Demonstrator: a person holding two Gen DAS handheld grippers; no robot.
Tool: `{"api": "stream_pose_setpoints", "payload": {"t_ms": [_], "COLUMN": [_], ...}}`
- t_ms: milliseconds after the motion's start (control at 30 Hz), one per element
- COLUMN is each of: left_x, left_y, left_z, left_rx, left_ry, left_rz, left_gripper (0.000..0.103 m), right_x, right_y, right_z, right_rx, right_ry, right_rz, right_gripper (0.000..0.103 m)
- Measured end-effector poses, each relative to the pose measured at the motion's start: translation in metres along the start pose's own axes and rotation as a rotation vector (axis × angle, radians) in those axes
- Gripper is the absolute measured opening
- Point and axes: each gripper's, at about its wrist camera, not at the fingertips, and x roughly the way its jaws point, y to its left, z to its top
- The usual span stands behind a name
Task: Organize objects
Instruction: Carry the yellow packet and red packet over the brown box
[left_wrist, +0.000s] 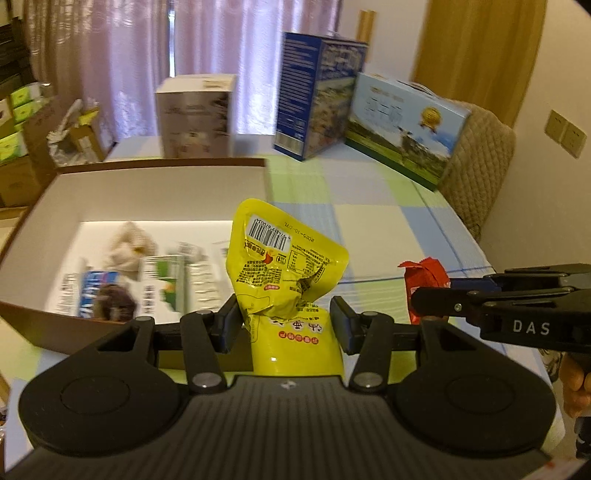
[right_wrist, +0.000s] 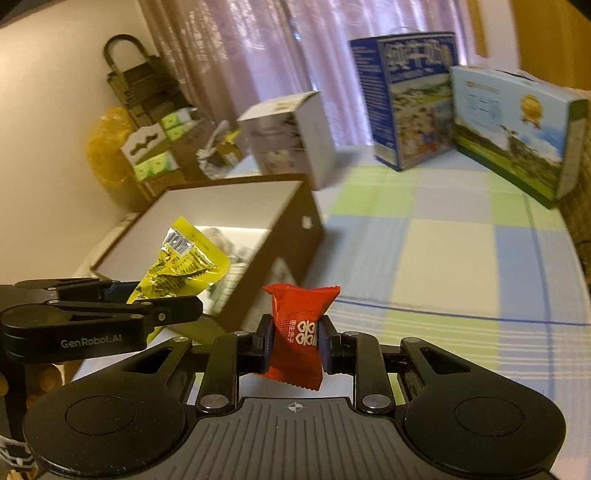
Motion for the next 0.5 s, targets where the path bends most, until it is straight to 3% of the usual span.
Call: {"api": "stream_pose_setpoints", "payload": {"t_ms": [500], "left_x": [-0.014], "left_y": [0.129], "left_z": [0.017], "left_rx": [-0.070], "left_ry": [-0.030], "left_rz": [0.122], "left_gripper": [0.046], "right_x": [0.081], "right_y": [0.087], "right_z": [0.035], "right_rx": [-0.037], "right_ry": [0.010], "right_rz": [0.069], "right_gripper": [0.022]}}
